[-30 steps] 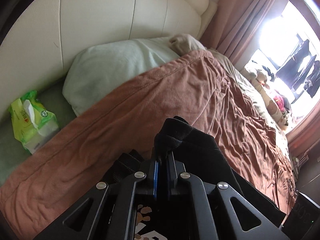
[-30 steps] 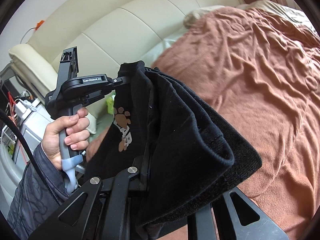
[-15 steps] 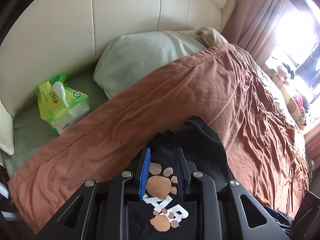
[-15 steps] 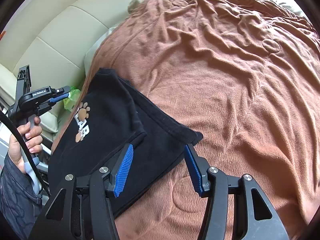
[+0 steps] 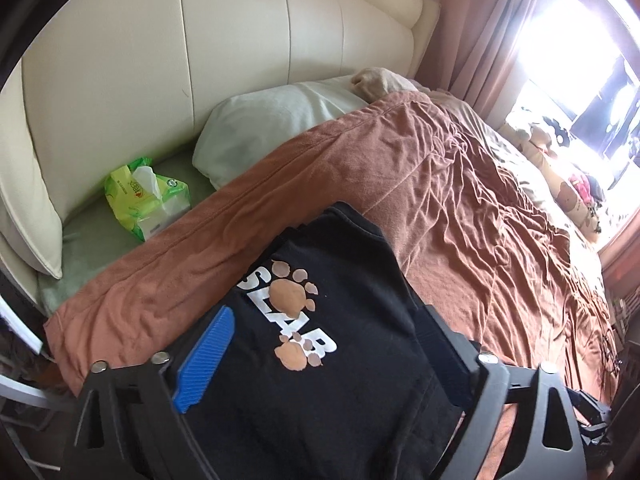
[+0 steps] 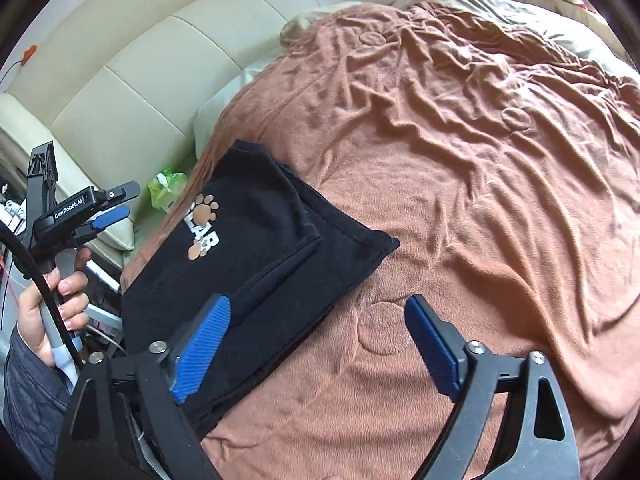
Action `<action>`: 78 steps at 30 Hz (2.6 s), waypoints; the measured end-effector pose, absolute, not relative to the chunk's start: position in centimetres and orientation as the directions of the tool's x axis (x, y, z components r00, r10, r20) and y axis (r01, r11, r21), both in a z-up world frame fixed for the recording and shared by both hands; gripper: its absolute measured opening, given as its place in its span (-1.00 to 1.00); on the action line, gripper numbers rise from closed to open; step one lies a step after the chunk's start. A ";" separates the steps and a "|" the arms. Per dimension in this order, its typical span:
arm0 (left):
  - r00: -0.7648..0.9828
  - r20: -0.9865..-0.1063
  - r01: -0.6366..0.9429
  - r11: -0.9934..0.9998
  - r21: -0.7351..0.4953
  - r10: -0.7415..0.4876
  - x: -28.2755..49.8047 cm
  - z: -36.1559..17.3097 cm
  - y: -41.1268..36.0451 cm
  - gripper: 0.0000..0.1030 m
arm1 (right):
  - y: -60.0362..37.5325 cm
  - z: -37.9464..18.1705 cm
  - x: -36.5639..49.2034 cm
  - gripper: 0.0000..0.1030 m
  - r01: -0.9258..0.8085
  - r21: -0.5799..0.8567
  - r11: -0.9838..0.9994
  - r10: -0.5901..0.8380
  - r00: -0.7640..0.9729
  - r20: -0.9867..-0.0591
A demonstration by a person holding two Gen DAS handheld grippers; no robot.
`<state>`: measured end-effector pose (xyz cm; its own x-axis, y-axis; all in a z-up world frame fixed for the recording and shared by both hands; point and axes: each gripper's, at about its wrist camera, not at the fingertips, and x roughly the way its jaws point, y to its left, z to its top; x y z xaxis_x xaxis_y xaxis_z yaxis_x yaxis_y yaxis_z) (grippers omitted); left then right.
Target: Fold small clothes
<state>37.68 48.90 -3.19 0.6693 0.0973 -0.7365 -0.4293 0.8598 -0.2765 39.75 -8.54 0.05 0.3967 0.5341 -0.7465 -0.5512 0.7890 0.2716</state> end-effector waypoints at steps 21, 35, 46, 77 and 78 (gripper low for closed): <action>0.778 -0.619 -0.289 0.936 -0.203 0.106 27.7 7.6 35.7 0.99 | -18.8 12.0 25.4 1.00 -0.549 0.184 0.815 0.516 0.543 -0.662; 0.856 -0.515 -0.173 0.965 -0.195 0.049 21.1 12.5 27.1 0.99 | -27.3 16.4 15.2 1.00 -0.495 0.129 0.859 0.469 0.660 -0.587; 0.885 -0.464 -0.120 0.981 -0.149 0.038 15.6 14.0 20.8 0.99 | -33.8 19.3 7.9 1.00 -0.475 0.091 0.875 0.445 0.715 -0.539; 0.917 -0.377 0.115 0.992 -0.055 -0.127 3.2 8.2 2.4 0.99 | -46.1 11.9 -13.0 1.00 -0.265 0.037 0.963 0.259 0.887 -0.383; 0.919 -0.374 0.118 0.992 -0.052 -0.129 2.7 8.0 1.9 0.99 | -46.3 11.7 -13.5 1.00 -0.263 0.034 0.964 0.256 0.889 -0.379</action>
<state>2.71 1.94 7.98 0.9187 -0.1286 -0.3735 0.1179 0.9917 -0.0515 -13.46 -46.29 11.71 0.8892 0.2561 -0.3790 -0.2631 0.9642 0.0344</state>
